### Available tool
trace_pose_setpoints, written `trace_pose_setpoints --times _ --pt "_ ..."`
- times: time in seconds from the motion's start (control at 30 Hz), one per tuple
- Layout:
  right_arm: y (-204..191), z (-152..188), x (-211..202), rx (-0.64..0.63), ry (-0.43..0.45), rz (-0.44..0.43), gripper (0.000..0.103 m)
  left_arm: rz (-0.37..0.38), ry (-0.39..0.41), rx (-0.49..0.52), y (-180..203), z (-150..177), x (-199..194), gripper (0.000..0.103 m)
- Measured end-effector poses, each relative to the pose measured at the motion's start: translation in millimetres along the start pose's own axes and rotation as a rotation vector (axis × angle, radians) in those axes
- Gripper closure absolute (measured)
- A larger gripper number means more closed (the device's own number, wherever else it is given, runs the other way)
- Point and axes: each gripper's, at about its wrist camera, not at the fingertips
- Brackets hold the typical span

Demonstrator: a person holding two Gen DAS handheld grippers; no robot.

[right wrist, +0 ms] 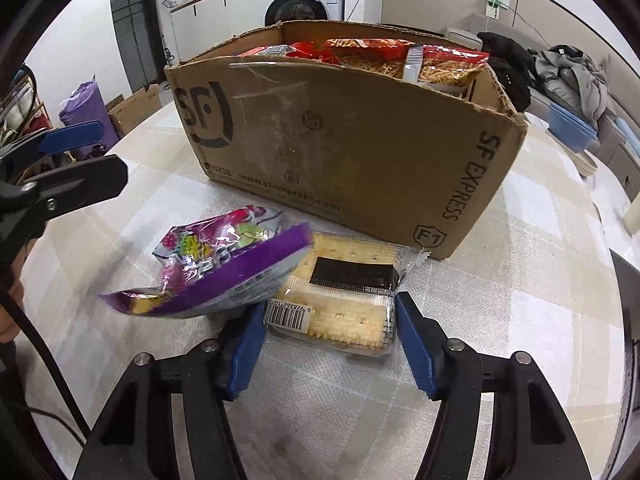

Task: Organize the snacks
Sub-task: 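Grasp the clear cracker pack with the right tool and lift it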

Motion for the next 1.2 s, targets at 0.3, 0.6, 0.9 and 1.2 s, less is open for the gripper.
trace_pose_setpoints --times 0.3,0.6,0.9,1.2 --pt "18 -3 -39 0.012 0.098 -0.057 0.04 0.024 -0.005 -0.002 1 1 0 0.001" --pt "5 -7 -37 -0.005 0.091 -0.065 0.04 0.136 -0.036 0.061 21 7 5 0.001" --pt "4 -8 -30 -0.001 0.084 -0.071 0.04 0.206 -0.021 0.19 49 16 -3 0.001" --pt "4 -9 -31 -0.004 0.089 -0.086 0.039 0.16 -0.025 0.277 72 28 3 0.001"
Point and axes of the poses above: each gripper's, at about its wrist camera, not at the fingertips, and x roughly the way its jaws point, y to its right, z to its underside, and after that the axes turned 11 degrees about -z, right-handed
